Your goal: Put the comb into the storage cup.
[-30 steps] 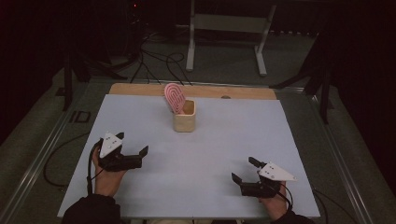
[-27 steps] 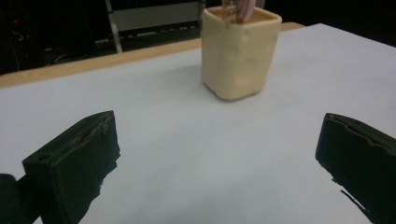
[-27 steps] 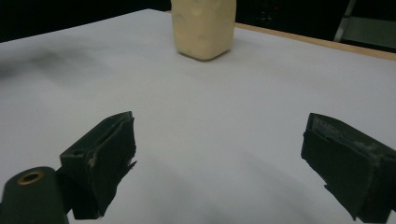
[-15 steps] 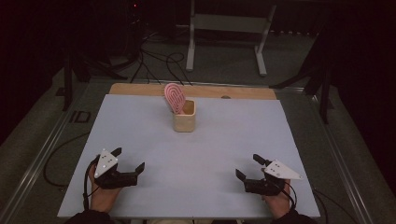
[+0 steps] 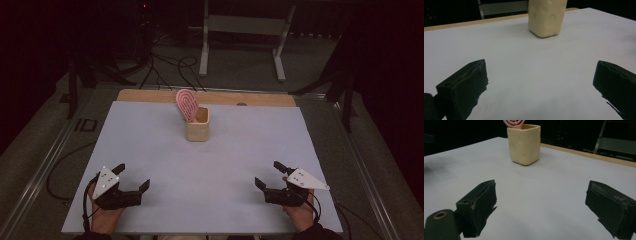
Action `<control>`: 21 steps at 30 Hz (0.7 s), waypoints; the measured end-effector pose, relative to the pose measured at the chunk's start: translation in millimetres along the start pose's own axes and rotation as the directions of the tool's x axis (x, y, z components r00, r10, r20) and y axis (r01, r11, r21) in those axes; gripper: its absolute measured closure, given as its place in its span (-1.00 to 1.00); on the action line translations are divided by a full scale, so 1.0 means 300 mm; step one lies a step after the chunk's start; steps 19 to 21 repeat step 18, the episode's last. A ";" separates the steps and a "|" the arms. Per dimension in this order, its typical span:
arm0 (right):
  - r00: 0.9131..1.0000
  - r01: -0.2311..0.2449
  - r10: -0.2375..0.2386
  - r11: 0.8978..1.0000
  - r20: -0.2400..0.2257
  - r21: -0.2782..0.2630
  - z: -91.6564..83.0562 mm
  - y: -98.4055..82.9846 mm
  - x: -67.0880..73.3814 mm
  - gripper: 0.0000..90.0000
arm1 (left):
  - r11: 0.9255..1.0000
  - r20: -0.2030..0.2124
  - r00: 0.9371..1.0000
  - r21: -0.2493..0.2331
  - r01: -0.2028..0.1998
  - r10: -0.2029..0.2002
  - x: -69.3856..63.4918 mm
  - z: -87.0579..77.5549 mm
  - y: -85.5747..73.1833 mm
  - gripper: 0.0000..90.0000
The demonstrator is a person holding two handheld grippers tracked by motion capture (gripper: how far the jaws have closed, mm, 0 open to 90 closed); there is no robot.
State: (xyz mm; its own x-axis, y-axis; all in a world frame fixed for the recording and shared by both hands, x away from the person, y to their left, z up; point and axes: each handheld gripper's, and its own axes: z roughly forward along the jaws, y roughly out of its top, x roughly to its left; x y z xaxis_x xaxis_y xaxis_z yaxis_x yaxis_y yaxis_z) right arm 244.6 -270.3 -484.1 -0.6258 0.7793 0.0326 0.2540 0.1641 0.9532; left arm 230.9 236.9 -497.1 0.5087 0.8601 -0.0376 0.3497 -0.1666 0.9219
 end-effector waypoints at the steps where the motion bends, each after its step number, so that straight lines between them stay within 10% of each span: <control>1: 1.000 -0.003 0.003 1.000 0.003 0.000 -0.001 -0.001 -0.003 -0.78 | 1.000 -0.006 1.000 0.000 -0.001 0.001 0.000 0.001 -0.001 -1.00; 21: 1.000 0.005 -0.005 1.000 0.010 0.030 0.013 -0.034 0.001 -0.78 | 0.999 -0.045 0.999 -0.029 0.027 -0.028 0.022 -0.003 -0.006 -1.00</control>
